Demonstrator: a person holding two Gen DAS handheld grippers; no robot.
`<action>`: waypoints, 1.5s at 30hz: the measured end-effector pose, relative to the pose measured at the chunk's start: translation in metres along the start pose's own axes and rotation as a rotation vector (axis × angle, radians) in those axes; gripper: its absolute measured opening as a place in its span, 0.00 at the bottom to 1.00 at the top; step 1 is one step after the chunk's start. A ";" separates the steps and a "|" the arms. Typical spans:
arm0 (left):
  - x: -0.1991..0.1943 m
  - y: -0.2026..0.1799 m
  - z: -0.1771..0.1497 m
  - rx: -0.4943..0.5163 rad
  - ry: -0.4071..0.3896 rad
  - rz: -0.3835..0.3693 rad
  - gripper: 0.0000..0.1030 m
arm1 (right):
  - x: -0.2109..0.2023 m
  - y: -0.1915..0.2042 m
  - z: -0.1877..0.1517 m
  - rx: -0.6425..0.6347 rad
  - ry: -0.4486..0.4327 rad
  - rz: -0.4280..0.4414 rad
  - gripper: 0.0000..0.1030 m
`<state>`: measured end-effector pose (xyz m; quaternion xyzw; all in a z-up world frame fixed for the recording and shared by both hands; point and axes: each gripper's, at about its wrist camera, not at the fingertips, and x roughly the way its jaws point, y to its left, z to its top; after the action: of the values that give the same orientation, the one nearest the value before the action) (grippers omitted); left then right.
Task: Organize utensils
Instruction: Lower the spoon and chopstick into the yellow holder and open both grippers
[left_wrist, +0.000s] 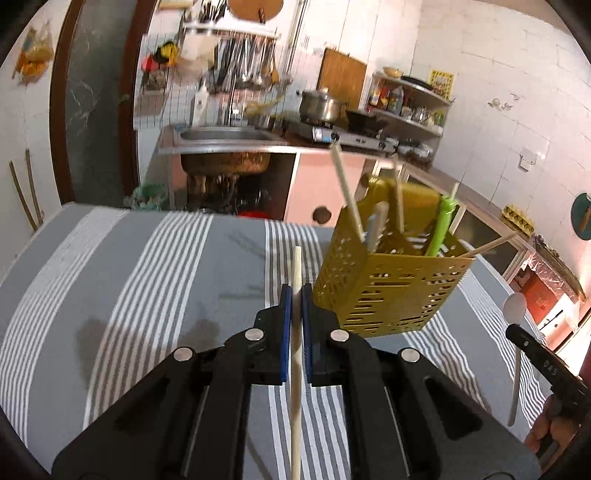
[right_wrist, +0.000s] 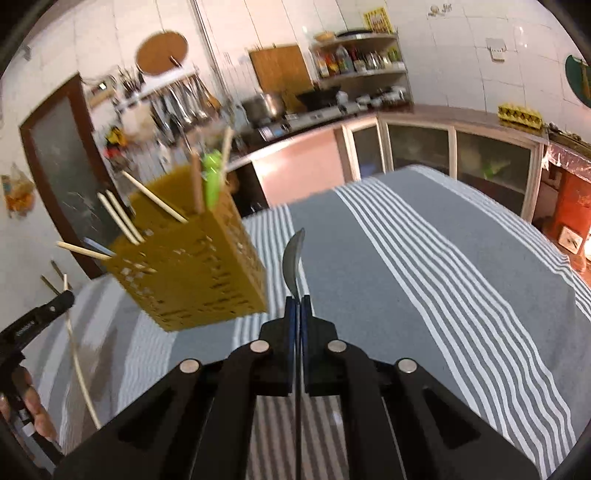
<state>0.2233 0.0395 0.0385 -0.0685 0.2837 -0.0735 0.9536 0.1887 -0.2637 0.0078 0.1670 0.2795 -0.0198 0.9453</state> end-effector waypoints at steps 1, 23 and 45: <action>-0.005 -0.002 -0.001 -0.001 -0.010 -0.005 0.05 | -0.002 0.000 0.001 0.002 -0.014 0.013 0.03; -0.060 -0.026 0.024 0.019 -0.127 -0.049 0.05 | -0.061 0.026 0.007 -0.051 -0.266 0.186 0.03; -0.045 -0.093 0.153 0.082 -0.498 -0.111 0.05 | -0.043 0.100 0.120 -0.233 -0.442 0.172 0.03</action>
<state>0.2610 -0.0304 0.2051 -0.0611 0.0326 -0.1181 0.9906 0.2285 -0.2112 0.1557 0.0715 0.0512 0.0569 0.9945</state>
